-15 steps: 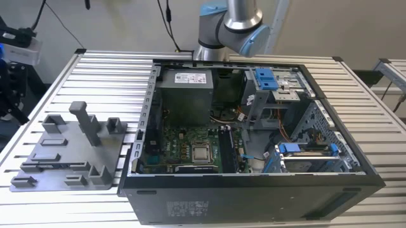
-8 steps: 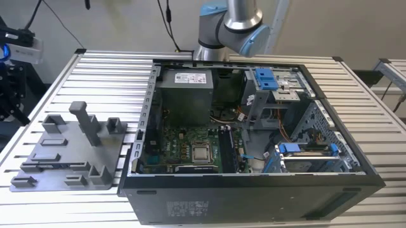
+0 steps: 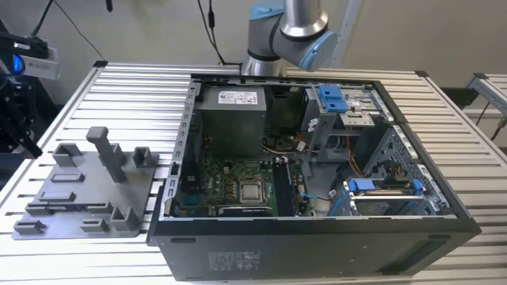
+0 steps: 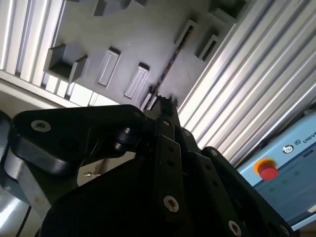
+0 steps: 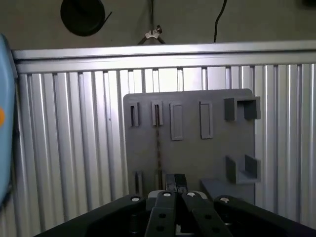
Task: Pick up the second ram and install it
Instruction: 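Pick up the second ram and move it above second insertion slot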
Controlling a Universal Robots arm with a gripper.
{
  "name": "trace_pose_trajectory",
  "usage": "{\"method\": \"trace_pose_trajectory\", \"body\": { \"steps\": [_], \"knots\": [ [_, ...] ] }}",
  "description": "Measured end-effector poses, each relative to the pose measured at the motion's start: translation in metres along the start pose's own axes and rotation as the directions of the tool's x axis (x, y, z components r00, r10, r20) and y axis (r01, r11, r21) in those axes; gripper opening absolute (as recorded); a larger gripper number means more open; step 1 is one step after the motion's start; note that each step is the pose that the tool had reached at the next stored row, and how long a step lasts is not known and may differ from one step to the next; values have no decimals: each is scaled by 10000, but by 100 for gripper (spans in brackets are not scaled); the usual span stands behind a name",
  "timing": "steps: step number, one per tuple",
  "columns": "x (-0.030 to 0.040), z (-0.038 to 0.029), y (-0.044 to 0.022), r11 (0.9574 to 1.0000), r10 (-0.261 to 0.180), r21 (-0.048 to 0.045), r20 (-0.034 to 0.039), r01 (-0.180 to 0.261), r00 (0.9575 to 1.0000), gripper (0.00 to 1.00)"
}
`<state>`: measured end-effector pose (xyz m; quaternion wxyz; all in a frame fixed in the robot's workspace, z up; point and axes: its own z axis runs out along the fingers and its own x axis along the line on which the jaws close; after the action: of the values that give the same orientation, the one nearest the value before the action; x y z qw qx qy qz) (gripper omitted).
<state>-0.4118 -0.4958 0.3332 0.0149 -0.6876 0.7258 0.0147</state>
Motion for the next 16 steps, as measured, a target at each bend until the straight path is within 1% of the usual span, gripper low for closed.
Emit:
{"method": "trace_pose_trajectory", "body": {
  "steps": [2,15,16],
  "knots": [
    [-1,4,-23,10000,-64,-7,0,64,10000,11],
    [-1,5,-24,9999,-139,-11,0,139,9999,12],
    [-1,4,-24,9999,-143,-11,0,143,9999,24]
  ]
}}
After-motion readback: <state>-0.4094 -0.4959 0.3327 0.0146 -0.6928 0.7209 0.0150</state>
